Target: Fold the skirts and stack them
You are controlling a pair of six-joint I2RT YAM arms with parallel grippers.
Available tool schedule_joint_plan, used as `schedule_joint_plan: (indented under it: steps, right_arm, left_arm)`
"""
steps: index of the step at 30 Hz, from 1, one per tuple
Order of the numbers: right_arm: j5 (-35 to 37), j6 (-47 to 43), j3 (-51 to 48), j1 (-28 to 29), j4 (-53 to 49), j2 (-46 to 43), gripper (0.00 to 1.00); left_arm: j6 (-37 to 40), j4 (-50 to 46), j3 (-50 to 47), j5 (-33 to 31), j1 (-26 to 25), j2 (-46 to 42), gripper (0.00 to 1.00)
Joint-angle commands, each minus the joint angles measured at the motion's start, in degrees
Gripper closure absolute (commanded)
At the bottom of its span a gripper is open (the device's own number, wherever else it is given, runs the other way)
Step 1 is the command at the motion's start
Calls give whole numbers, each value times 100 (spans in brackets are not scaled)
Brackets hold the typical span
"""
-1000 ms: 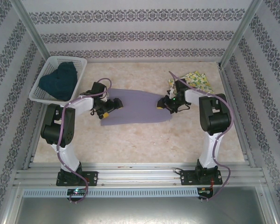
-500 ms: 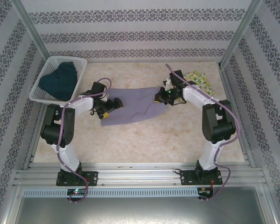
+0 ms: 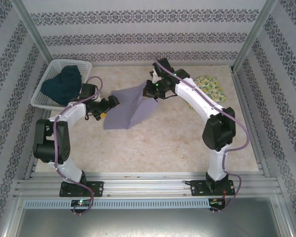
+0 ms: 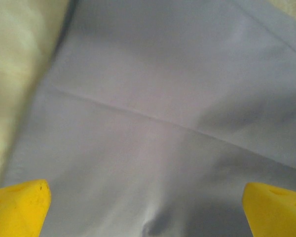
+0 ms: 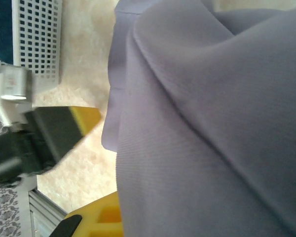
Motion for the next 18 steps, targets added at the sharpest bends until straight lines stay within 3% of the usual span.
schedule_joint_plan:
  steps: [1, 5, 9, 14, 18]
  right_arm:
    - [435, -84, 494, 211, -617, 538, 100]
    - [760, -230, 46, 10, -718, 611, 100]
    - [939, -401, -816, -455, -694, 45, 100]
    - [1015, -786, -2137, -1163, -645, -742, 100]
    - [915, -1161, -2846, -1715, -200, -794, 100]
  left_arm:
    - [-611, 1100, -397, 792, -72, 292, 0]
    - [-559, 1004, -455, 665, -130, 248, 0]
    - [-376, 677, -500, 593, -192, 200, 0]
    - [-386, 422, -536, 685, -595, 290, 0]
    - [-644, 526, -717, 765, -876, 254, 0]
